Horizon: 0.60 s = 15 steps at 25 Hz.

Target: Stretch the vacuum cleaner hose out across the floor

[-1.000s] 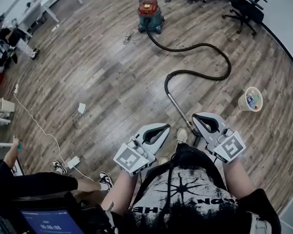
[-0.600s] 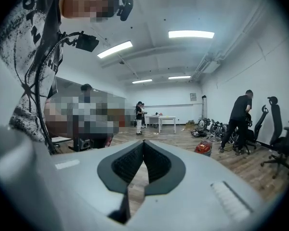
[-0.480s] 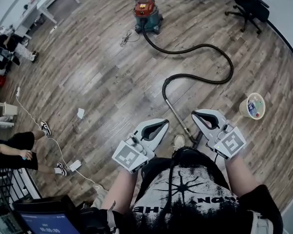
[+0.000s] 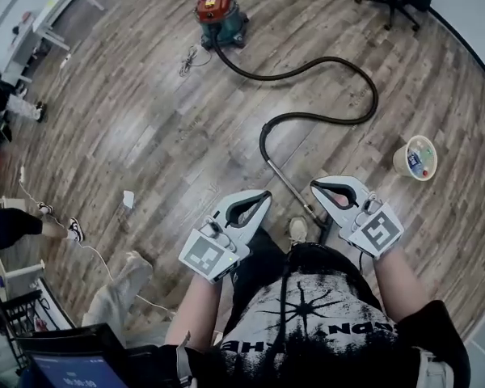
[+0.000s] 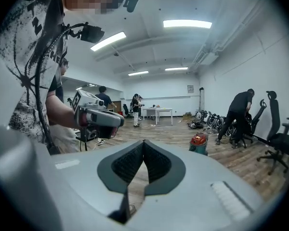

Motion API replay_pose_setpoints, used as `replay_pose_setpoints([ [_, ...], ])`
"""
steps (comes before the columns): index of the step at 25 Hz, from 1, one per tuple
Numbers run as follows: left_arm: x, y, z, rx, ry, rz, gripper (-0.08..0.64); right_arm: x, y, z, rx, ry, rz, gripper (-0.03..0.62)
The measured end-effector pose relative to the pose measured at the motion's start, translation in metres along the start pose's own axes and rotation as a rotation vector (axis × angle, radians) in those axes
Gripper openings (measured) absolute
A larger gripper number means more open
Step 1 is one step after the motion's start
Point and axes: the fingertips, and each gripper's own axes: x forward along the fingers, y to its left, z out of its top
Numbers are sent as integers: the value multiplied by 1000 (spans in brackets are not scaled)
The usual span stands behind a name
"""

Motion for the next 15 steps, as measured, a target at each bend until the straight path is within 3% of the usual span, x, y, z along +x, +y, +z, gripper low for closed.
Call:
replay_pose_setpoints([
  [3, 9, 21, -7, 61, 52, -110, -2, 12, -8, -6, -2, 66, -83, 5],
  [6, 12, 47, -14, 29, 89, -168, -2, 28, -19, -9, -36, 119, -140, 6],
  [11, 26, 81, -11, 12, 58, -296, -2, 46, -36, -25, 32, 175, -262, 6],
  [15, 39, 95, -14, 14, 60, -363, -2, 54, -43, -48, 30, 277, -288, 6],
])
